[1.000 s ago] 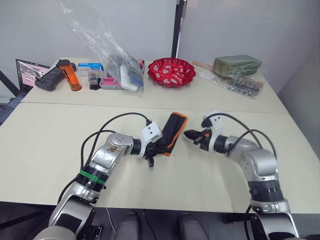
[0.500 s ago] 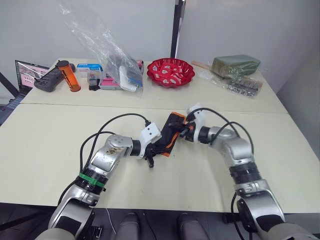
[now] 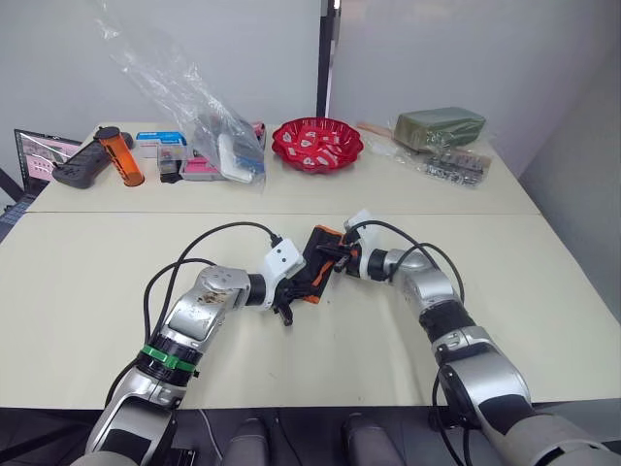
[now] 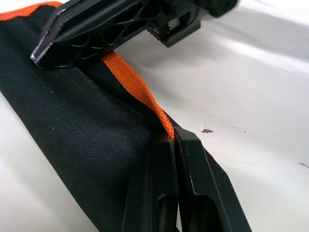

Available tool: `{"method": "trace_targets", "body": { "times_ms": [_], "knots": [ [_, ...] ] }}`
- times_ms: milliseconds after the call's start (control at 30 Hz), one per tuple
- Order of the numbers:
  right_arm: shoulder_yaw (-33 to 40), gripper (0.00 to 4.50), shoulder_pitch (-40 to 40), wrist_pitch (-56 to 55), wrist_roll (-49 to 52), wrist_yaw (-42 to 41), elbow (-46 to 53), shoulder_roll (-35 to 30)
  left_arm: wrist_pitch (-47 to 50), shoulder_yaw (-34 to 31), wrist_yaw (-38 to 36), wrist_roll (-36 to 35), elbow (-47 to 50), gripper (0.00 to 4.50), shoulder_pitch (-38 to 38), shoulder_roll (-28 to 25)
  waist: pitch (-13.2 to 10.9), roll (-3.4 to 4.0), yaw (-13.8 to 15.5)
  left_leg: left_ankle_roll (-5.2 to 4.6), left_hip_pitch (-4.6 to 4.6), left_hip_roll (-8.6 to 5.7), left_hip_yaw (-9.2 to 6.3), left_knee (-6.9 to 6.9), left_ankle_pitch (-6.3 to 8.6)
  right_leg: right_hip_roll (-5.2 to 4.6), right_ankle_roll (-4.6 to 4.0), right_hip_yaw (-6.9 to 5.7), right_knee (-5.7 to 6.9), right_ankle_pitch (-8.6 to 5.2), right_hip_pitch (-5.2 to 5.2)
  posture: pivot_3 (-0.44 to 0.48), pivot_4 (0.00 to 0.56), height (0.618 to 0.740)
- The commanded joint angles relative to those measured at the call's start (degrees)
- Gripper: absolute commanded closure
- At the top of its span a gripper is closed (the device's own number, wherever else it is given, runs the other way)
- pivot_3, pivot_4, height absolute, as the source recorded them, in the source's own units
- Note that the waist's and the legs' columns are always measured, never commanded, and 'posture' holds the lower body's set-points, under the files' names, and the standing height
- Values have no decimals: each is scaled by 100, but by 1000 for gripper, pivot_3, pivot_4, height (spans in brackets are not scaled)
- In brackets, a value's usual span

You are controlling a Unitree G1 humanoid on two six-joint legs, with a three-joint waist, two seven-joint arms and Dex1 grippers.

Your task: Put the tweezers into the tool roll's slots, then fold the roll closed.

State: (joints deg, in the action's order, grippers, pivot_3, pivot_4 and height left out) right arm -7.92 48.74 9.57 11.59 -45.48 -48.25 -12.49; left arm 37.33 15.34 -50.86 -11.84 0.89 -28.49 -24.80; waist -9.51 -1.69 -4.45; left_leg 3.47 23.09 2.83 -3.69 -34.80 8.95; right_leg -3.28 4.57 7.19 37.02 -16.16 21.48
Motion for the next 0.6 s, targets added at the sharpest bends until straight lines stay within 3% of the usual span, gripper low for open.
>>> {"method": "trace_targets", "body": {
  "times_ms": [33,233,333,433,500,600],
  "knots": [
    [62,4500,7,-136,-425,472,-818,-86,332,-119,-52,-221,344,2994,200,-137,0,0,-6,0,0,0,-1,0,0,0,0,0,0,0,0,0,150,740],
    [198,4500,242,-414,-498,645,-1291,31,731,-599,-63,-802,1112,1013,495,-370,-1,0,14,0,5,0,-2,-1,0,0,-5,0,-2,-3,2,0,150,740],
    [224,4500,207,-452,-527,587,-1351,89,675,-1228,-20,-1355,1249,31,437,-220,-1,0,9,0,11,0,-3,2,0,0,-4,0,-2,-3,10,0,150,740],
    [270,4500,153,-435,-538,502,-1303,122,601,-1780,71,-1765,1113,31,274,-86,-1,0,10,0,16,0,-3,2,0,0,-3,-1,-1,-3,16,0,150,740],
    [304,4500,108,-409,-546,461,-1237,140,531,-1974,123,-1843,869,597,144,-73,-1,0,12,0,16,0,-3,3,0,0,-3,-1,-2,-3,16,0,150,740],
    [323,4500,0,-359,-552,384,-1106,176,104,-1614,-61,-1463,418,1549,-10,-204,-1,0,3,0,15,0,-3,4,0,0,-1,-1,-5,-4,13,0,150,740]
  ]
}}
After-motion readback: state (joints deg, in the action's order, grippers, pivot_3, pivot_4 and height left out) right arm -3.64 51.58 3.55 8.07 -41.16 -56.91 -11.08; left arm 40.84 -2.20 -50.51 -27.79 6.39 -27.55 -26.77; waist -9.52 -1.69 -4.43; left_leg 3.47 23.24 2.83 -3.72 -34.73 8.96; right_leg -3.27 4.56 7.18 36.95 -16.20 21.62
